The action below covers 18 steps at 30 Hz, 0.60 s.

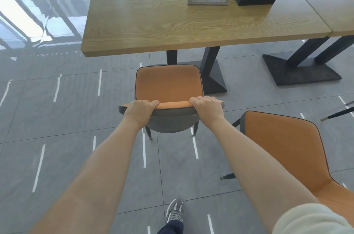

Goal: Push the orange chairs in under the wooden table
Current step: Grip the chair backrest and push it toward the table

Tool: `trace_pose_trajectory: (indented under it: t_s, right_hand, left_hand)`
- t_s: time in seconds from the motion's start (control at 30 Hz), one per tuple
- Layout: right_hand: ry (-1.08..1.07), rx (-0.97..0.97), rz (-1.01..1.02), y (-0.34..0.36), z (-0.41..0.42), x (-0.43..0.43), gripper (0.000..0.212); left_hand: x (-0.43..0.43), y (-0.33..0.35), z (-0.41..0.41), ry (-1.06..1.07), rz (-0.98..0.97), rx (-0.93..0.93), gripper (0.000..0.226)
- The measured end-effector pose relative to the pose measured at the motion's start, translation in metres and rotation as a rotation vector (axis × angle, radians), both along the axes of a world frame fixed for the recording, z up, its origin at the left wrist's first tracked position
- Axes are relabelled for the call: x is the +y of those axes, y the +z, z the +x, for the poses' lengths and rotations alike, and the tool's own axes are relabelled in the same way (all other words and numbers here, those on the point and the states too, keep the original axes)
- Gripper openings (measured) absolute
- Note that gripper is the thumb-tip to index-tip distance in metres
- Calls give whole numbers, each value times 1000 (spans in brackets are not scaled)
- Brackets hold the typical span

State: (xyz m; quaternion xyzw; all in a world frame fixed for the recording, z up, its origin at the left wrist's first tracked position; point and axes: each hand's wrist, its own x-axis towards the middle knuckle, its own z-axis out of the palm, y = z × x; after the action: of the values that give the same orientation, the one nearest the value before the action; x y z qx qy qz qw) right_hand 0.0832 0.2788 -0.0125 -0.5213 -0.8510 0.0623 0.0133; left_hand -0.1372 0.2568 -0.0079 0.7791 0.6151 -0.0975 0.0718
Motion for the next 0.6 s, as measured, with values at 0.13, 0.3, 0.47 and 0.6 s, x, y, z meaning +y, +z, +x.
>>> trace_pose_trajectory:
  t_s: [0.13, 0.3, 0.47, 0.6]
  right_hand:
    - [-19, -15, -17, 4, 10, -1, 15]
    - [-46, -81, -33, 8, 25, -2, 17]
    - [-66, -118, -71, 11, 25, -4, 29]
    - [-129, -63, -166, 14, 33, -15, 62]
  left_hand:
    - [-4, 2, 11, -16, 0, -13, 33]
    - [-7, 0, 26, -34, -10, -23, 34]
    - [-9, 1, 28, -24, -4, -32, 34]
    - [-11, 1, 37, 18, -26, -84, 71]
